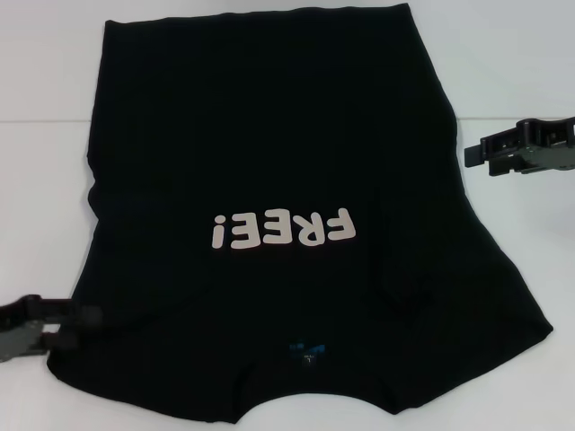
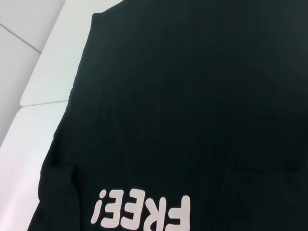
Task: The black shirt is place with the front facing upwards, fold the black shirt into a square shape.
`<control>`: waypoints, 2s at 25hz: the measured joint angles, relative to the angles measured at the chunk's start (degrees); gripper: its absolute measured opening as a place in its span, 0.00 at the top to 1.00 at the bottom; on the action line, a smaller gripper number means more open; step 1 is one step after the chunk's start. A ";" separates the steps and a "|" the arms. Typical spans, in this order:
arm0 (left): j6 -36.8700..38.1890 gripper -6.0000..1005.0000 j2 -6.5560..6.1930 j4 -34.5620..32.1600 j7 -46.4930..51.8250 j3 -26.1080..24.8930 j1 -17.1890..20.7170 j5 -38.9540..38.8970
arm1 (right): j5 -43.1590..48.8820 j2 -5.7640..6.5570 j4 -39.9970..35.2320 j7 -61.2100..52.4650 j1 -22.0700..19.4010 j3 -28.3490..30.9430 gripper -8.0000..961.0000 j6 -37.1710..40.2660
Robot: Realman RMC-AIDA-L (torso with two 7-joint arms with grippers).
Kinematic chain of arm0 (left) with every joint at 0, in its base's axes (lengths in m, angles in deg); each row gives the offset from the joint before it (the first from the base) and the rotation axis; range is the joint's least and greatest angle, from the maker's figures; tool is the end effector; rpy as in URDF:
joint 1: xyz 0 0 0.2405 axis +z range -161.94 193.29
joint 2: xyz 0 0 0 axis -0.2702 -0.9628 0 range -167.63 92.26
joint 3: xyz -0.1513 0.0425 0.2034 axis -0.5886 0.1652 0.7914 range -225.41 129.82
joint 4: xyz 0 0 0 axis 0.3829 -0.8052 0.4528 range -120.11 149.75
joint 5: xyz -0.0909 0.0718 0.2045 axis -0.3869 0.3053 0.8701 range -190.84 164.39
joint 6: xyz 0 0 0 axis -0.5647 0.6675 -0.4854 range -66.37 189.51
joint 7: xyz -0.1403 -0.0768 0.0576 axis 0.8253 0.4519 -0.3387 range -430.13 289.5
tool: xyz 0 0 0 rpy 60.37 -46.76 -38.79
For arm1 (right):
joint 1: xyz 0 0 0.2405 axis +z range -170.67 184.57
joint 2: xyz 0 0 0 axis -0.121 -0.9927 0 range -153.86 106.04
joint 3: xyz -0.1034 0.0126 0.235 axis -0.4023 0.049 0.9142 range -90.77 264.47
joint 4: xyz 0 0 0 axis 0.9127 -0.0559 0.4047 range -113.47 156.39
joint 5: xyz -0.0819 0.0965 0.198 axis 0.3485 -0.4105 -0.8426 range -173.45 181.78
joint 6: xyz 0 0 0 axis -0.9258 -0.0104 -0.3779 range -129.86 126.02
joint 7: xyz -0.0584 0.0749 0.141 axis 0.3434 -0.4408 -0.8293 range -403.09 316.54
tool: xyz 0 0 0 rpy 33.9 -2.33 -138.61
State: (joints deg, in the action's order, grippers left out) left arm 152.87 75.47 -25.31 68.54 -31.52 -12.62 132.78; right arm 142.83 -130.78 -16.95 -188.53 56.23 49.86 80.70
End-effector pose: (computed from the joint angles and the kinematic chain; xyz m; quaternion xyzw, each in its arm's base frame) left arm -0.3804 0.3216 0.0461 -0.6491 -0.7338 -0.1566 0.1253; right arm 0.2367 0.4671 0.0668 -0.7889 0.5835 0.1002 0.1648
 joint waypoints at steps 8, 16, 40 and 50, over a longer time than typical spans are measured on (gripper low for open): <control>3.94 0.39 -0.41 -4.11 0.50 -2.33 3.18 0.25 | -0.15 0.09 0.00 0.01 -0.16 0.00 0.42 -0.12; 1.64 0.40 -0.15 -3.84 0.54 -1.93 3.47 2.00 | -0.16 0.09 -0.37 -0.32 0.02 0.00 0.42 -0.03; -1.00 0.42 0.32 0.31 1.14 1.21 -1.32 2.14 | -0.15 0.09 -0.23 0.04 -0.03 0.00 0.42 -0.21; -1.24 0.43 0.27 -0.42 2.14 -0.22 -0.41 1.17 | -0.24 0.14 -0.08 0.06 -0.29 0.00 0.42 -0.44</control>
State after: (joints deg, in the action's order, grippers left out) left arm 151.63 75.73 -25.73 70.68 -31.74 -13.03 133.95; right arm 142.59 -130.64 -17.03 -188.47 55.94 49.85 80.26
